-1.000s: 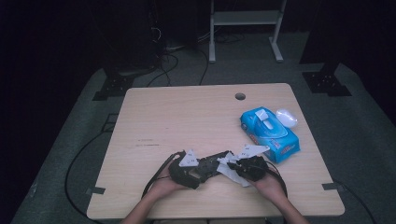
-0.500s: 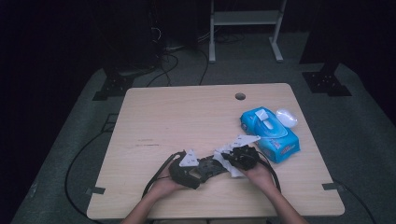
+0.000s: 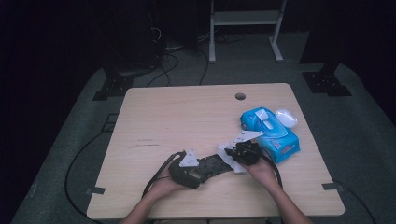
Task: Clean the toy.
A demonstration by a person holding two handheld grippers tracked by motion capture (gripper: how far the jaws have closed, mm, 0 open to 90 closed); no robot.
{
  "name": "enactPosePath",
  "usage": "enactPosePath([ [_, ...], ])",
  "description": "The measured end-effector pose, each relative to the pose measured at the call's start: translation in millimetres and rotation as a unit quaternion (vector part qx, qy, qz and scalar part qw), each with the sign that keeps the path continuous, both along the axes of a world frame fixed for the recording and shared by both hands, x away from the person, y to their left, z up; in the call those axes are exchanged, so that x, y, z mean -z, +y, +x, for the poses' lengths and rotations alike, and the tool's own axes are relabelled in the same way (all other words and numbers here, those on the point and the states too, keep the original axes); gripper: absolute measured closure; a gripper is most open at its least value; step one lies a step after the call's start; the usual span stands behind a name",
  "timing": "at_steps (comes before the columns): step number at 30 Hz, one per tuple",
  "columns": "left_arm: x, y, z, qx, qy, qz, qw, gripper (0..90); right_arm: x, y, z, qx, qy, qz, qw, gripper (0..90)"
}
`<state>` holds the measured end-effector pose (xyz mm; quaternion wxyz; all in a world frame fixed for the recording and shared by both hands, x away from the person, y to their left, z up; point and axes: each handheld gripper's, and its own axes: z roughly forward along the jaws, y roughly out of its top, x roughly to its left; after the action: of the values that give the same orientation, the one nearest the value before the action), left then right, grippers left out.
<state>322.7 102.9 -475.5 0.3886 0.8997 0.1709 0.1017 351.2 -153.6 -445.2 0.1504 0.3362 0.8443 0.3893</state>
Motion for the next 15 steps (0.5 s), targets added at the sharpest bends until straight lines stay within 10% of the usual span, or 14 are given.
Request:
enactPosePath([
  [15, 0.5, 0.2, 1.1, -0.002, 0.004, -0.001, 1.0, 25.9, 2.6, -12.0, -41.1, -0.03, -0.006, 0.001, 0.9995, 82.6],
])
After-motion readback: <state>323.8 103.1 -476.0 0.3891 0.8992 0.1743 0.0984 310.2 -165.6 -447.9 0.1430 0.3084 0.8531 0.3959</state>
